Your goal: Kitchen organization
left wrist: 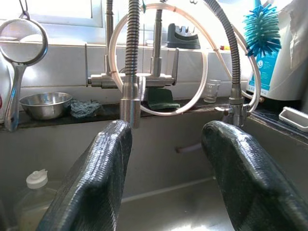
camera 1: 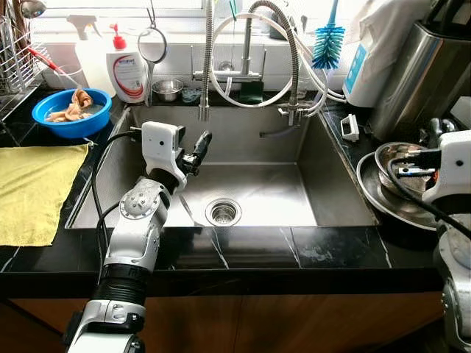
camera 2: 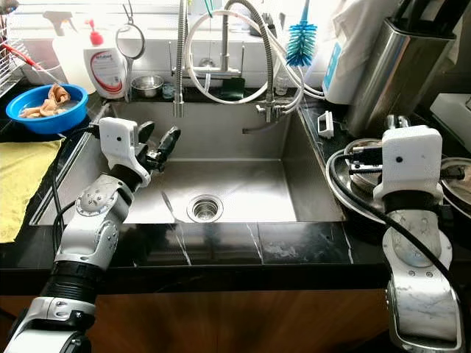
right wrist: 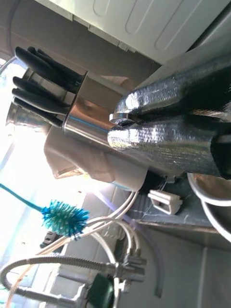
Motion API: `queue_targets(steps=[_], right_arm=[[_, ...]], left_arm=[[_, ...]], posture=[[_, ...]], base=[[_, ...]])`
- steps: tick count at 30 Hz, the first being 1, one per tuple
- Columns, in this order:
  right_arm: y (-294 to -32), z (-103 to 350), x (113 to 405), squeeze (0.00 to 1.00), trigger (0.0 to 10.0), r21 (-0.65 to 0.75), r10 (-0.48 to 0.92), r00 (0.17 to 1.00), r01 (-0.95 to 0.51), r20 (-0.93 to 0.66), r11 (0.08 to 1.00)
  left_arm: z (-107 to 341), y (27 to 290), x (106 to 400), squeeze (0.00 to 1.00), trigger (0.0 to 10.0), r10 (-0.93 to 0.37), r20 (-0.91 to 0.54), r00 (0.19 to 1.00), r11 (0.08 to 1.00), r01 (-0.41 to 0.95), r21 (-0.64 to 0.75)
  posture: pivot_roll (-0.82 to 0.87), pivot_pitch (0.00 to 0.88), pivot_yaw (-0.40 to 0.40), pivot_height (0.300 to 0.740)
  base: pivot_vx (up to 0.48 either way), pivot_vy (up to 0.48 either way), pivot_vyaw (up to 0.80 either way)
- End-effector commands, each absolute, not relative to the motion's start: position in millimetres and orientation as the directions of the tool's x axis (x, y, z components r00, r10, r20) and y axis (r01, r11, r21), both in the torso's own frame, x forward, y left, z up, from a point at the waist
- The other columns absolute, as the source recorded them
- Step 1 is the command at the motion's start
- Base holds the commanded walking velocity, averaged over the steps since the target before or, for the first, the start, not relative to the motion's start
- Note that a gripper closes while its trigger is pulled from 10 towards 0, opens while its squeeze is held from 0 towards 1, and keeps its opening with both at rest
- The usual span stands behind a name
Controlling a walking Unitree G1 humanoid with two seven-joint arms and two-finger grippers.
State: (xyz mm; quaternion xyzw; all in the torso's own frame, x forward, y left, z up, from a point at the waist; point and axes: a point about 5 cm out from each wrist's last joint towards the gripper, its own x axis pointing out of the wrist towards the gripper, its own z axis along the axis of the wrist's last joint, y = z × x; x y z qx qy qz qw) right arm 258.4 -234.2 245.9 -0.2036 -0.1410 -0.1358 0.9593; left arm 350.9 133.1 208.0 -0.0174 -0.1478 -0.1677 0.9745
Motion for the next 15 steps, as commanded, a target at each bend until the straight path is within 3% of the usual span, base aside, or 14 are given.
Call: queue_targets(steps=[1, 2, 3, 7, 9, 11, 12, 15], right_arm=[[-229, 263, 256, 0.00, 0.0, -0.290, -0.173, 0.901, 0.303, 0.398, 0.908], [-226, 269, 256, 0.00, 2.9, -0.258, -0.154, 0.894, 0.281, 0.422, 0.924], [-222, 274, 256, 0.00, 10.0, -0.227, -0.138, 0.885, 0.260, 0.445, 0.938], [-214, 284, 256, 0.00, 10.0, -0.092, -0.113, 0.864, 0.181, 0.490, 0.979], [-214, 284, 258, 0.00, 10.0, 0.119, -0.137, 0.862, 0.090, 0.487, 0.989], [-212, 283, 259, 0.00, 10.0, 0.296, -0.138, 0.860, -0.016, 0.491, 0.955], [-212, 283, 259, 0.00, 10.0, 0.296, -0.138, 0.860, -0.016, 0.491, 0.955], [-209, 270, 260, 0.00, 10.0, 0.468, -0.128, 0.875, -0.122, 0.467, 0.875]], left_arm=[[212, 133, 350, 0.00, 10.0, -0.316, 0.310, 0.897, 0.945, 0.327, 0.019], [214, 134, 350, 0.00, 10.0, -0.312, 0.325, 0.893, 0.947, 0.319, 0.035], [215, 134, 349, 0.00, 10.0, -0.311, 0.337, 0.889, 0.949, 0.313, 0.049], [220, 132, 347, 0.00, 10.0, -0.324, 0.370, 0.870, 0.946, 0.299, 0.126], [222, 127, 343, 0.00, 10.0, -0.376, 0.382, 0.844, 0.924, 0.309, 0.226], [221, 121, 339, 0.00, 10.0, -0.423, 0.380, 0.823, 0.898, 0.323, 0.300], [221, 121, 339, 0.00, 10.0, -0.423, 0.380, 0.823, 0.898, 0.323, 0.300], [219, 113, 333, 0.00, 10.0, -0.493, 0.370, 0.788, 0.851, 0.346, 0.396]], posture=[[-0.02, 0.000, -0.065, 0.719], [-0.01, 0.000, -0.065, 0.719], [-0.01, 0.000, -0.065, 0.719], [-0.01, 0.000, -0.065, 0.719], [-0.01, 0.000, -0.067, 0.719], [-0.01, 0.000, -0.067, 0.719], [-0.01, 0.000, -0.067, 0.719], [0.00, 0.000, -0.068, 0.719]], base=[[0.000, 0.000, 0.00], [0.000, 0.000, 0.00], [0.000, 0.000, 0.00], [0.000, 0.000, 0.00], [0.000, 0.000, 0.00], [0.000, 0.000, 0.00], [0.000, 0.000, 0.00], [0.000, 0.000, 0.00]])
